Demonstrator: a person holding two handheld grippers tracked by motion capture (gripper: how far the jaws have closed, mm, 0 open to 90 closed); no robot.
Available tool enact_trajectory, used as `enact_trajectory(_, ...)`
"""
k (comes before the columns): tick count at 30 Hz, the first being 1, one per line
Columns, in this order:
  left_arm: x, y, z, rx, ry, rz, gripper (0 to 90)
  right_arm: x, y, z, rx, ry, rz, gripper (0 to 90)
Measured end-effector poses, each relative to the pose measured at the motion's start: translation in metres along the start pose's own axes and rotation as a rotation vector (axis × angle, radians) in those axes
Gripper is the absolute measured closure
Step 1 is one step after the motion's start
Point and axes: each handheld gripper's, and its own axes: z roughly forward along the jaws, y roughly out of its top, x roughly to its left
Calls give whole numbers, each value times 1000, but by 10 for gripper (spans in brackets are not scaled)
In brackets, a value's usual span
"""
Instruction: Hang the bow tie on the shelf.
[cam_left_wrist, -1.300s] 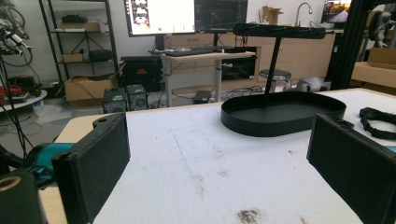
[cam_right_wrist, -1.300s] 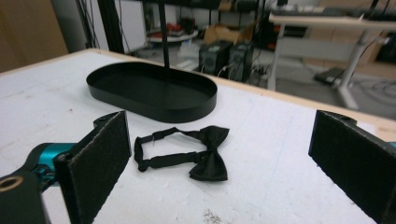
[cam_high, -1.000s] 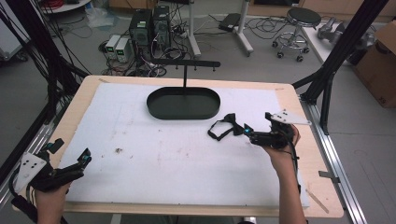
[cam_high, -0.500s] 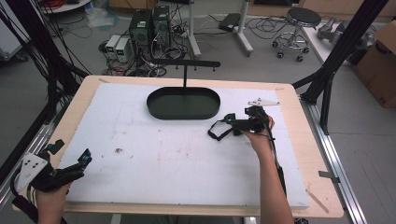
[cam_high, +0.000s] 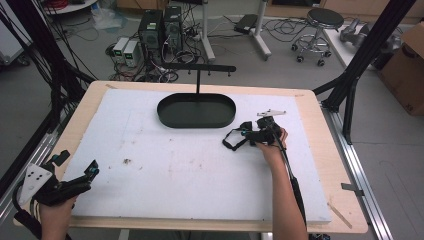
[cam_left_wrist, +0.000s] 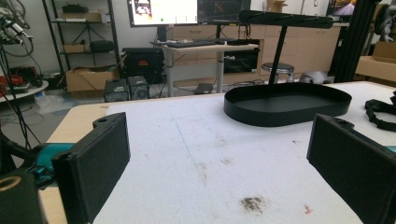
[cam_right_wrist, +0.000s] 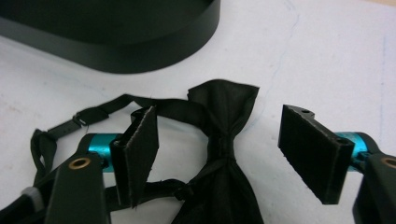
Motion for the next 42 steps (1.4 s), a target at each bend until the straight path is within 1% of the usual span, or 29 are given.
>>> enact_trajectory(2,0,0,0,-1,1,-2,64,2,-1,2,19,-8,-12,339)
enact_trajectory(4,0,0,0,-1,0,-3,64,1,-2,4,39,-12,-5,387)
enact_trajectory(6,0,0,0,0,-1,0,65,1,-4,7,56,-14,12,436)
enact_trajectory(9,0,0,0,1,1,0,64,3,-4,7,51,-3,-3,547)
enact_trajectory(11,0,-1,0,3,1,-2,64,5,-5,9,59,-7,-10,609)
enact_trajectory(13,0,-1,0,3,1,-1,64,4,-5,9,62,-5,3,658)
enact_trajectory(15,0,-1,0,3,0,-1,64,3,-5,9,61,-12,28,710)
enact_trajectory(16,0,-1,0,3,0,-1,64,2,-6,9,60,-15,28,740)
enact_trajectory(17,0,-1,0,2,-1,-2,64,2,-6,8,64,-21,31,745)
enact_trajectory(19,0,-1,0,2,-1,-2,64,3,-6,8,61,-31,14,762)
enact_trajectory(22,0,-1,-1,2,-1,-2,64,9,-5,7,56,-77,-37,773)
enact_trajectory(24,0,-1,-1,1,-1,-1,64,11,-3,2,13,-90,-55,774)
enact_trajectory(26,1,-1,-1,-2,1,-3,64,14,3,-9,-60,-100,-81,774)
enact_trajectory(27,1,-1,-1,-2,1,-3,64,14,3,-9,-60,-100,-81,774)
enact_trajectory(28,2,-1,-2,-6,3,-7,64,14,8,-20,-118,-110,-94,774)
enact_trajectory(29,2,-1,-2,-6,3,-7,64,14,10,-25,-142,-114,-94,774)
enact_trajectory(30,2,0,-2,-6,3,-6,64,14,10,-25,-142,-114,-94,774)
enact_trajectory(31,1,0,-2,-8,2,-5,64,14,14,-36,-194,-132,-104,774)
enact_trajectory(33,0,0,-2,-8,1,-3,64,14,17,-46,-239,-141,-105,773)
enact_trajectory(34,0,0,-2,-8,1,-3,64,14,17,-46,-239,-141,-105,773)
enact_trajectory(35,0,0,-1,-8,0,-3,64,16,23,-57,-286,-154,-112,773)
enact_trajectory(37,-1,0,-1,-9,0,-1,64,20,29,-64,-325,-161,-136,774)
enact_trajectory(38,-2,0,-1,-9,-1,2,64,20,29,-64,-325,-161,-136,774)
enact_trajectory(39,-2,0,-1,-11,-2,4,64,28,39,-72,-367,-173,-173,773)
enact_trajectory(40,-2,0,-1,-12,-1,4,65,33,44,-76,-386,-183,-200,773)
enact_trajectory(41,-2,0,-1,-12,-1,4,64,33,44,-76,-386,-183,-200,773)
enact_trajectory(42,-3,0,-1,-11,-1,5,64,43,57,-82,-435,-183,-241,773)
